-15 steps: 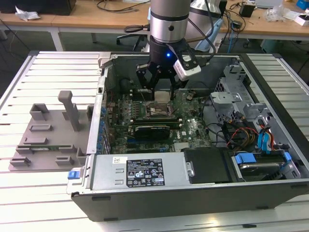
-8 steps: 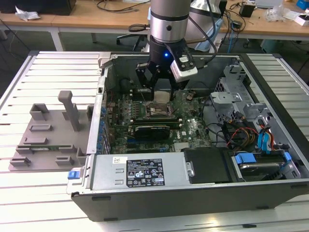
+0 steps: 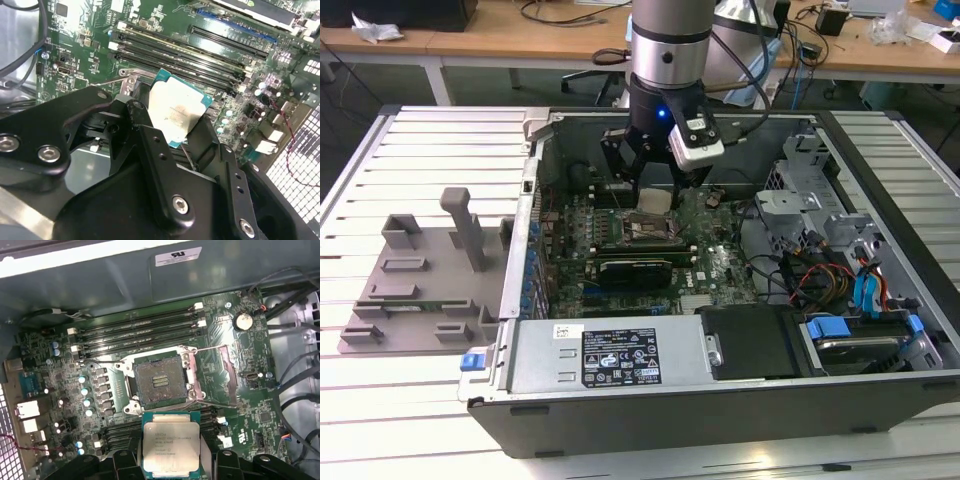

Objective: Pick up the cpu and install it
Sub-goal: 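Place the cpu into insertion slot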

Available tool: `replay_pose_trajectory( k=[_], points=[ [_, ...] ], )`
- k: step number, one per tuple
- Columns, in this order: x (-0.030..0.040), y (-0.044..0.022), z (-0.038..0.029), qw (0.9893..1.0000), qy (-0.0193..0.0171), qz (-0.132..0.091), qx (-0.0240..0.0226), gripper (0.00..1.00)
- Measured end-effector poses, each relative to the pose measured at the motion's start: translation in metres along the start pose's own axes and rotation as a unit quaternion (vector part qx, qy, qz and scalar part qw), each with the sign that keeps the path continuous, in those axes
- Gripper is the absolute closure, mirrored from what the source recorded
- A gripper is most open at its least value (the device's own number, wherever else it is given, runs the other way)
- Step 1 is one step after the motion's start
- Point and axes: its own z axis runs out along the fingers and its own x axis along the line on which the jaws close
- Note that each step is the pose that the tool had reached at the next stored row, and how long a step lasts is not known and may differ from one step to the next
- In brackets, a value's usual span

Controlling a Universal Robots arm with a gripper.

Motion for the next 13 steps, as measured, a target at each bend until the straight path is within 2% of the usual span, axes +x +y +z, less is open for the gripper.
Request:
replay_pose_trajectory(
  k=[6, 13],
  points=[
    [0.0, 0.0, 0.0001, 0.9997, 0.0009, 0.023, 0.0004, 0.45],
    [0.0, 0.0, 0.0003, 0.9983, 0.0022, 0.058, 0.0011, 0.45]
  ],
)
